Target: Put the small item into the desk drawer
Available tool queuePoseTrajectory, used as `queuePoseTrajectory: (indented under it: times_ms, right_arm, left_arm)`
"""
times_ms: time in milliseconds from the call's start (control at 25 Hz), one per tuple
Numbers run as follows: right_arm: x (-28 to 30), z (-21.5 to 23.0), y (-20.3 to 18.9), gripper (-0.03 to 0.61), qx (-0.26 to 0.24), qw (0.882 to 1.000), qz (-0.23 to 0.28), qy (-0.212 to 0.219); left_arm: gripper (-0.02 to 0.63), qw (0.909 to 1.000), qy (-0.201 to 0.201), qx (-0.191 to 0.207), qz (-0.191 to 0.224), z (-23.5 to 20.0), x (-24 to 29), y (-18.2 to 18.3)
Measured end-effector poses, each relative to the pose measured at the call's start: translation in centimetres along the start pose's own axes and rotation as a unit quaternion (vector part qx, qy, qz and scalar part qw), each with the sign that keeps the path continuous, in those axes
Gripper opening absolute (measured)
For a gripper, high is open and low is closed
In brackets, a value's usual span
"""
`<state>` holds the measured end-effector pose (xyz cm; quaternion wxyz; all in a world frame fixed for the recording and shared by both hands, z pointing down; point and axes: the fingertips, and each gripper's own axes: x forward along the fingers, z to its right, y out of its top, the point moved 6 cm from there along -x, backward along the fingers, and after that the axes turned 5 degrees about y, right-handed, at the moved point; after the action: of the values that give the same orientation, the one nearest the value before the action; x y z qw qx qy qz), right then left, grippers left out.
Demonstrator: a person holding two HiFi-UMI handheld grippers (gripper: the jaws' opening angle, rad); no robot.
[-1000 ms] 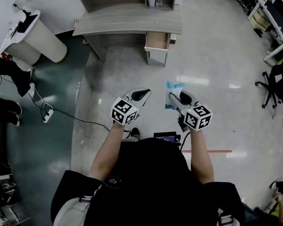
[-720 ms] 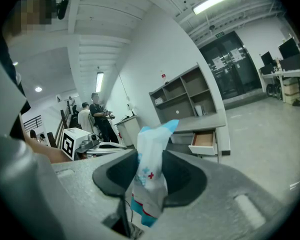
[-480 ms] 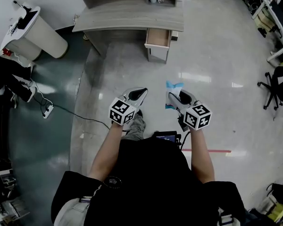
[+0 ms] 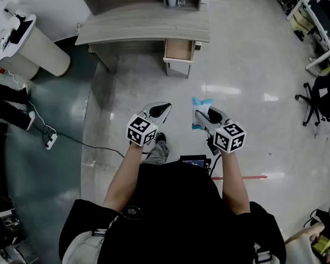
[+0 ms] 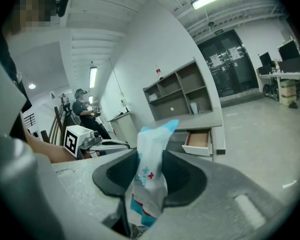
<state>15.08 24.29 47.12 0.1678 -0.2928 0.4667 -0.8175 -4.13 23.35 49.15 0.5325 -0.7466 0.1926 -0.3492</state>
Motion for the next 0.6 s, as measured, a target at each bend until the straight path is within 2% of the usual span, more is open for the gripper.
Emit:
queuePoseTrajectory:
  times_ms: [600]
  right_arm:
    - [7.0,3.6,4.1,0.155,0.023,0.999,0.011,-0.044]
  left_arm:
    - [0.002,0.9988,-0.049,-0.007,-0.002,-8.7,4.8,2.8]
